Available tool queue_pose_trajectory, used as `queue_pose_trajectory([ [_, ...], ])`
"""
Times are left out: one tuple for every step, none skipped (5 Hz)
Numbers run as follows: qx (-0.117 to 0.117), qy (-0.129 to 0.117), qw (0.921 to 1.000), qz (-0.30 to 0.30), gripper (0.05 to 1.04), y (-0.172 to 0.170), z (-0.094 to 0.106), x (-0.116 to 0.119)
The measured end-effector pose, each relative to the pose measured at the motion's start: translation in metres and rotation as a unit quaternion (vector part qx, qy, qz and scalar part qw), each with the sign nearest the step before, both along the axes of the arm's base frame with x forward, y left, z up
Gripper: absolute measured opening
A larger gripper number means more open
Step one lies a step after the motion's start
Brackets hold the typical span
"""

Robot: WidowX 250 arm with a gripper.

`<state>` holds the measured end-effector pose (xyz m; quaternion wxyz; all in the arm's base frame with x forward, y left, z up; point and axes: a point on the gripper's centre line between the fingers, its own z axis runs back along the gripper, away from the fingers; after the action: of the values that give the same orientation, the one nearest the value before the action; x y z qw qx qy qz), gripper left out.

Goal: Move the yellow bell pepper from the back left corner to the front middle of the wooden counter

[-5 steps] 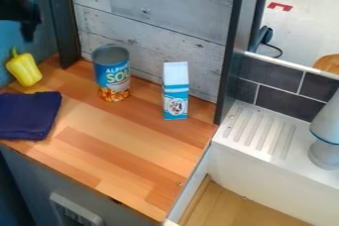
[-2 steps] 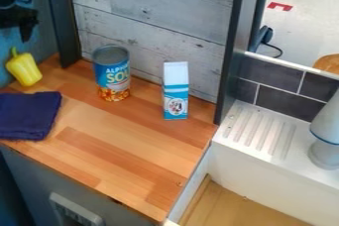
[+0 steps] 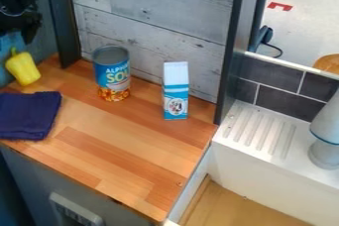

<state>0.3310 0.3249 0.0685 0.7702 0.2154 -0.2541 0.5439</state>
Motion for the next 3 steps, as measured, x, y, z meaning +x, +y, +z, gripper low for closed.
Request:
queue_pose_trajectory([
  [-0.002, 0.000, 0.9999, 0.014, 1.000, -0.0034, -0.0054, 0.0073],
  [0.005, -0.009, 0.9995, 0.029, 1.000, -0.0063, -0.0036, 0.0104],
  [-0.001, -0.011, 0.9995, 0.031, 1.000, -0.0117, -0.0095, 0.0100],
])
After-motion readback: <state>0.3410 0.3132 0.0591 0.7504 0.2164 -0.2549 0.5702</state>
